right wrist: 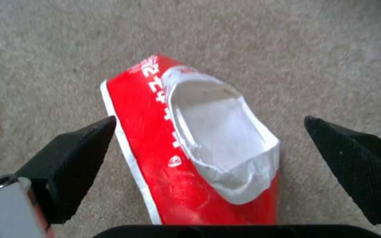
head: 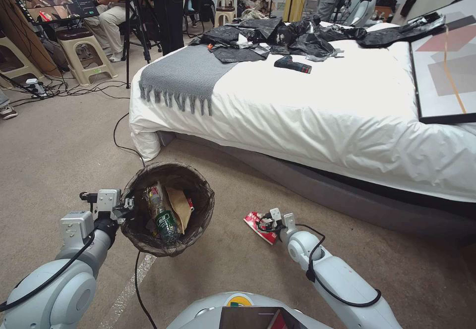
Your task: Pick up the trash bin, then pick up the garbage from the floor and place it into the trash bin.
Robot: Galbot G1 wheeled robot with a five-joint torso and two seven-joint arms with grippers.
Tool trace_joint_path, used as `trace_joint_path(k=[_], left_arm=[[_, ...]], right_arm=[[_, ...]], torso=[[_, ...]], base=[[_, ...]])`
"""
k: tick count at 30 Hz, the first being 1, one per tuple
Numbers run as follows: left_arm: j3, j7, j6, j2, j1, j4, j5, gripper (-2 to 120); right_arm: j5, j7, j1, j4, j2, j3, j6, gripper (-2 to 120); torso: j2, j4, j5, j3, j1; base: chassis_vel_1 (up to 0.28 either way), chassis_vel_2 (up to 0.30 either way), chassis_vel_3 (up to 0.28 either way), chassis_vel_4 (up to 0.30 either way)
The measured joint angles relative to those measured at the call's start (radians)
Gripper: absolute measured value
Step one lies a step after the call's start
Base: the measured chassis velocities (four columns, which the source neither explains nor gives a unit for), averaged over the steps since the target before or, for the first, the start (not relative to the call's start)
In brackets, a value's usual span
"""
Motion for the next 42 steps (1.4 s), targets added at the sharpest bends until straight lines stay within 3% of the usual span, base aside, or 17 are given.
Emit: trace_joint_path(k=[18, 23, 25, 29, 32, 39, 41, 42], left_arm=[[0.005, 0.003, -0.007, 0.004, -0.002, 0.000, 0.001, 0], [0.003, 0.004, -0.008, 0.004, -0.001, 0.000, 0.001, 0], [0.002, 0.005, -0.009, 0.005, -0.002, 0.000, 0.001, 0], [0.003, 0.005, -0.009, 0.005, -0.003, 0.000, 0.001, 0], [0.002, 0.006, -0.009, 0.005, -0.006, 0.000, 0.000, 0], [0.003, 0.007, -0.010, 0.006, -0.011, 0.000, -0.001, 0], [0.003, 0.007, -0.010, 0.006, -0.011, 0.000, -0.001, 0], [0.003, 0.007, -0.011, 0.007, -0.013, 0.000, -0.001, 0]], right_arm=[[-0.032, -0.004, 0.017, -0.071, 0.042, -0.010, 0.022, 100], [-0.034, -0.004, 0.017, -0.076, 0.049, -0.009, 0.022, 88], [-0.035, -0.004, 0.015, -0.075, 0.050, -0.005, 0.022, 74], [-0.036, -0.004, 0.012, -0.072, 0.049, -0.003, 0.023, 66], [-0.039, -0.004, 0.007, -0.070, 0.046, 0.003, 0.025, 50], [-0.042, -0.006, 0.000, -0.074, 0.050, 0.008, 0.031, 25], [-0.042, -0.006, 0.000, -0.074, 0.050, 0.008, 0.031, 25], [-0.042, -0.006, -0.002, -0.075, 0.051, 0.010, 0.033, 18]], torso=[[0.000, 0.0000, 0.0000, 0.000, 0.000], [0.000, 0.0001, 0.0002, 0.000, 0.000], [0.000, 0.0000, 0.0001, 0.000, 0.000], [0.000, 0.0000, 0.0002, 0.000, 0.000], [0.000, 0.0000, 0.0001, 0.000, 0.000], [0.000, 0.0001, 0.0002, 0.000, 0.000], [0.000, 0.0001, 0.0002, 0.000, 0.000], [0.000, 0.0001, 0.0003, 0.000, 0.000]], base=[[0.000, 0.000, 0.000, 0.000], [0.000, 0.000, 0.000, 0.000], [0.000, 0.000, 0.000, 0.000], [0.000, 0.000, 0.000, 0.000], [0.000, 0.000, 0.000, 0.000], [0.000, 0.000, 0.000, 0.000], [0.000, 0.000, 0.000, 0.000], [0.000, 0.000, 0.000, 0.000]])
